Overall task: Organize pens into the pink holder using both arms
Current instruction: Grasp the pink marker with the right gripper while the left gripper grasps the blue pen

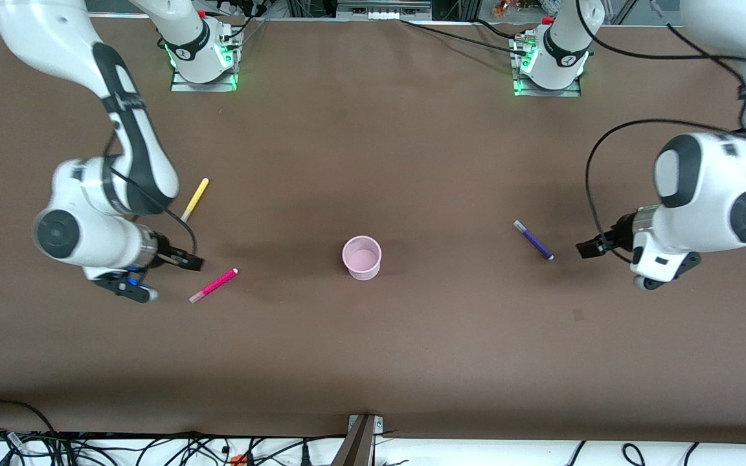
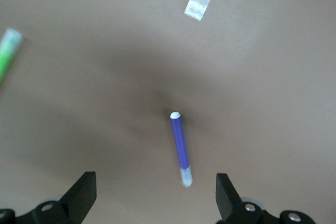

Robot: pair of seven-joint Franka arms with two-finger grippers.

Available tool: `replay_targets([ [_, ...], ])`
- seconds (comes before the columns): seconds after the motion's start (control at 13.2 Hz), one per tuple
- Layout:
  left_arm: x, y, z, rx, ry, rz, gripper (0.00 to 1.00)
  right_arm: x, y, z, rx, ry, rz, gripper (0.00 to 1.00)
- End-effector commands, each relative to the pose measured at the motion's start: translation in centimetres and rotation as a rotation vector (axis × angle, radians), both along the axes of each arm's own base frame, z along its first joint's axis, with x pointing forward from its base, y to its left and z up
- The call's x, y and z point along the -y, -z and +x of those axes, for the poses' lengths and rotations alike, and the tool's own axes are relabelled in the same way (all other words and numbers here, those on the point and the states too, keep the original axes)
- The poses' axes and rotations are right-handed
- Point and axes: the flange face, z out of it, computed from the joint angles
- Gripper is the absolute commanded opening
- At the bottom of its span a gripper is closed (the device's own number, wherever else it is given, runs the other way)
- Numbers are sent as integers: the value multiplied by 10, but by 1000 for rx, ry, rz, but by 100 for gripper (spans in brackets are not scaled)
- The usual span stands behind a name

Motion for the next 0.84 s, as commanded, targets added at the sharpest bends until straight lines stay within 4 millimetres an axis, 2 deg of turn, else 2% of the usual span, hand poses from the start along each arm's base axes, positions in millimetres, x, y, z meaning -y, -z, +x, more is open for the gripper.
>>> replay_targets([
  [0.0, 10, 46, -31, 0, -179, -13, 100, -23, 32, 10, 39, 198, 22, 97],
  [0.08, 25, 63, -41, 15, -210, -8, 100, -29, 42, 11, 48, 234, 33, 93],
  [0.23, 36, 102, -51, 28, -253, 14, 100, -30, 67, 8, 9, 299, 53, 86],
  [0.38, 43, 125, -53, 51, -254, 21, 100, -30, 76, 9, 20, 330, 74, 81],
  [0.46, 42, 132, -53, 49, -253, 24, 100, -28, 84, 8, 11, 321, 70, 75],
  [0.61, 42, 133, -53, 54, -253, 25, 92, -21, 94, 7, -1, 325, 64, 64],
  [0.76, 42, 139, -51, 51, -238, 25, 74, -21, 97, 6, -3, 323, 63, 52],
])
